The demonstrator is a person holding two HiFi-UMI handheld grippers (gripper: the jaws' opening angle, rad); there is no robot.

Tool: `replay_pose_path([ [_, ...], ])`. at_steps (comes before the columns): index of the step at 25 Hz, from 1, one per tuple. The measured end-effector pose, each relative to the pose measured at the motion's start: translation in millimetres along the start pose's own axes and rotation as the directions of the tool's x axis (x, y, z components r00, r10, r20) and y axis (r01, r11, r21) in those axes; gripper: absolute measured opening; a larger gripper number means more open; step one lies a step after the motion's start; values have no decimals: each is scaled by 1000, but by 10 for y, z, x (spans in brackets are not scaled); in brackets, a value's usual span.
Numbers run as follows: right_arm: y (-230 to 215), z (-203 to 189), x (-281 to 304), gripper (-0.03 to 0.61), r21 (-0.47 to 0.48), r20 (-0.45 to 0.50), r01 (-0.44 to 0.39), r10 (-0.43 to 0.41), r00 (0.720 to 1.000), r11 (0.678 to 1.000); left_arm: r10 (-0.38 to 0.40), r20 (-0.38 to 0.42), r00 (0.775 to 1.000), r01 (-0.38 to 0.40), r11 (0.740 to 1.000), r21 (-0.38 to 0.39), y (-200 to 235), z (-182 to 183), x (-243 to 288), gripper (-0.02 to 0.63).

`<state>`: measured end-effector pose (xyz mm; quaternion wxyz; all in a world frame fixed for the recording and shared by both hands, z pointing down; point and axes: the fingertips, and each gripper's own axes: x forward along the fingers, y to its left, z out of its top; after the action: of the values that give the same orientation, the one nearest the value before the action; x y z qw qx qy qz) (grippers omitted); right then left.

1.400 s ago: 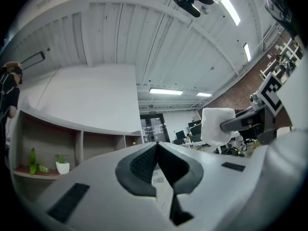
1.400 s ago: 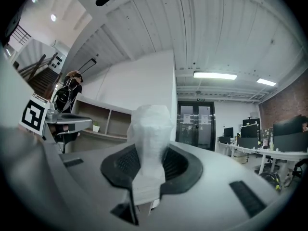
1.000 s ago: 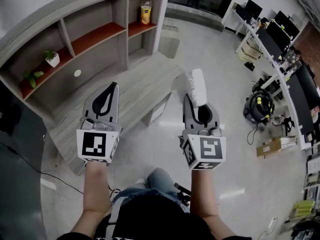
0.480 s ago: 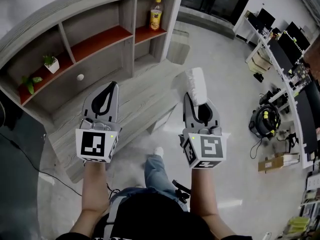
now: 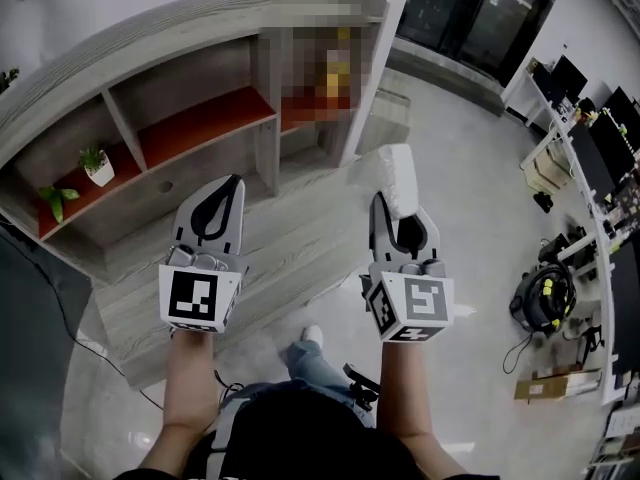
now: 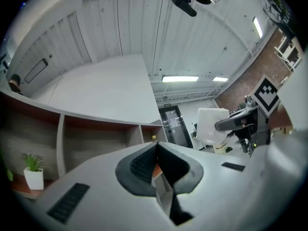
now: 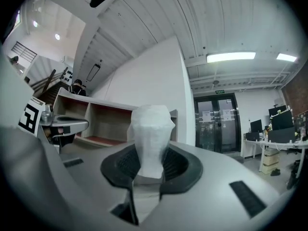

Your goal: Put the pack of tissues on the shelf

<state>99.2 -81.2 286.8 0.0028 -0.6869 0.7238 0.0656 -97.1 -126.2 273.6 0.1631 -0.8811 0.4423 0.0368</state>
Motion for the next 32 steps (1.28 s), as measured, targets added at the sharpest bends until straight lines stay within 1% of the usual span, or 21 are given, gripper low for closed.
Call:
replay_pose_path([
  [8, -414, -72, 928, 109, 14, 13, -118, 117, 993, 993, 96, -18, 995, -96, 995, 27, 114, -145, 794, 11],
  [14, -569, -143, 1543, 109, 30, 23, -218, 218, 976, 975, 191, -20, 981, -189, 980, 56, 257, -276, 1175, 11],
  [20, -549, -296, 1943, 109, 58, 17, -301, 300, 954, 952, 263, -58, 963, -259, 964, 63, 354, -418, 1346, 11],
  [24, -488, -373, 2124, 109, 74, 9, -340, 340, 940, 938, 287, -60, 956, -281, 956, 87, 420, -480, 1390, 11],
  [28, -397, -439, 2270, 110, 87, -3, -373, 375, 927, 924, 310, -87, 947, -305, 950, 70, 469, -552, 1410, 11],
  [32, -311, -523, 2385, 110, 127, -17, -405, 411, 912, 905, 321, -91, 943, -313, 946, 87, 511, -605, 1431, 11],
])
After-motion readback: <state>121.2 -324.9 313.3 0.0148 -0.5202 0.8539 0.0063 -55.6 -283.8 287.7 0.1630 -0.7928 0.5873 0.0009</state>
